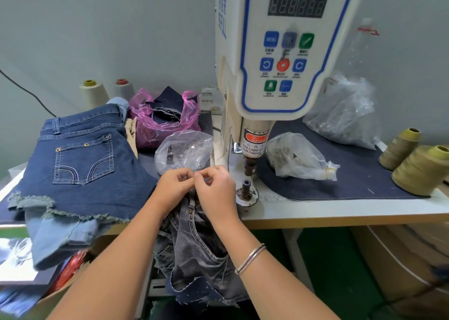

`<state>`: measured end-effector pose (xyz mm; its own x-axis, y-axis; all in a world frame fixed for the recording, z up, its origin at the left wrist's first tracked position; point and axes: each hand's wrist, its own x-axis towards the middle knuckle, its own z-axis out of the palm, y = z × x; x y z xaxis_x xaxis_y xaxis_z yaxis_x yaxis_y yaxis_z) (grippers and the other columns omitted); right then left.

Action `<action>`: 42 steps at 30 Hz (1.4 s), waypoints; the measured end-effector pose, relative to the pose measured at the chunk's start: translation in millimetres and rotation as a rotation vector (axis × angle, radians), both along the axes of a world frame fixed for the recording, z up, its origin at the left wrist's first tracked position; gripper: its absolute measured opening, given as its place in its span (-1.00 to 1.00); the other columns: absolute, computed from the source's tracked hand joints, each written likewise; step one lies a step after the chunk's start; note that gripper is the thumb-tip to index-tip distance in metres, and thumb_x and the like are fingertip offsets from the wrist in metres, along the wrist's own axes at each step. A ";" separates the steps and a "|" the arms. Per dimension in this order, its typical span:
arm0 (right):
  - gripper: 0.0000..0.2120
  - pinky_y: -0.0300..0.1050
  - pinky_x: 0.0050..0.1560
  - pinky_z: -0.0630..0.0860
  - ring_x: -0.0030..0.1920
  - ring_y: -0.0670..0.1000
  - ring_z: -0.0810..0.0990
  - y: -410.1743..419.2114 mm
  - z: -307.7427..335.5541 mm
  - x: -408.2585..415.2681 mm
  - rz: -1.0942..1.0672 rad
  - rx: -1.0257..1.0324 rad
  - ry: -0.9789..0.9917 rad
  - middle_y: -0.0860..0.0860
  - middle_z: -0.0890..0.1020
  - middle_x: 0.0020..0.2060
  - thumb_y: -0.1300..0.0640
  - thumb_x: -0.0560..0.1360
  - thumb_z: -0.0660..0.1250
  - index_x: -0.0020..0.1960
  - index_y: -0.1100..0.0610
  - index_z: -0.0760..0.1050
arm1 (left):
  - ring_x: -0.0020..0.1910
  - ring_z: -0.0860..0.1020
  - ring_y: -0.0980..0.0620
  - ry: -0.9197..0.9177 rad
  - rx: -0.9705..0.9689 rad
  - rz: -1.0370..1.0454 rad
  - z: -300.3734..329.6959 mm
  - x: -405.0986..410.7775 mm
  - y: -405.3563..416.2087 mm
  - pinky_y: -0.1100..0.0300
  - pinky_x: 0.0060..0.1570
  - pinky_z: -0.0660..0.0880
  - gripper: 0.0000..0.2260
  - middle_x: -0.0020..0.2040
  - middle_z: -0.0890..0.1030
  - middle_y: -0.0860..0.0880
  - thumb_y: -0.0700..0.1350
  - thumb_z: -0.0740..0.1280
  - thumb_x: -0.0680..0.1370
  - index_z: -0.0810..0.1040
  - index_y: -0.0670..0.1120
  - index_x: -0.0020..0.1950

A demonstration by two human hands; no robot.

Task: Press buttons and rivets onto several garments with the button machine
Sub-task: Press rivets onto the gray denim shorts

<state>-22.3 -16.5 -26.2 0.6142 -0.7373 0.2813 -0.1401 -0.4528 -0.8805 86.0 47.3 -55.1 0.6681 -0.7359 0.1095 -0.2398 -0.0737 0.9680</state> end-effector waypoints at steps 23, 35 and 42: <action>-0.87 -0.21 -0.22 0.53 -0.24 0.01 0.59 -32.6 -5.6 -89.2 -0.083 0.160 -0.296 -0.09 0.59 -0.20 0.09 0.44 0.39 -0.20 -0.14 0.58 | -0.44 0.41 0.27 -0.056 0.086 0.045 -4.9 4.4 -1.3 0.29 -0.22 0.33 -0.71 -0.46 0.47 0.15 -0.05 0.43 0.51 0.52 0.03 -0.42; -0.75 -0.36 -0.21 0.41 -0.26 -0.14 0.48 -79.2 -3.7 -81.8 0.134 -0.004 -0.067 -0.10 0.57 -0.26 0.23 0.45 0.41 -0.23 -0.13 0.58 | -0.44 0.34 0.21 -0.074 0.098 0.050 -1.5 2.6 -1.5 0.27 -0.26 0.30 -0.69 -0.46 0.39 0.13 -0.02 0.42 0.50 0.47 -0.01 -0.41; -0.75 -0.40 -0.23 0.39 -0.23 -0.10 0.50 -82.2 -4.3 -83.7 0.148 -0.108 -0.068 -0.06 0.58 -0.26 0.23 0.46 0.41 -0.17 -0.15 0.59 | -0.46 0.33 0.23 -0.073 0.101 0.050 -1.0 2.1 -0.8 0.22 -0.24 0.30 -0.70 -0.48 0.38 0.14 -0.02 0.42 0.50 0.47 -0.01 -0.40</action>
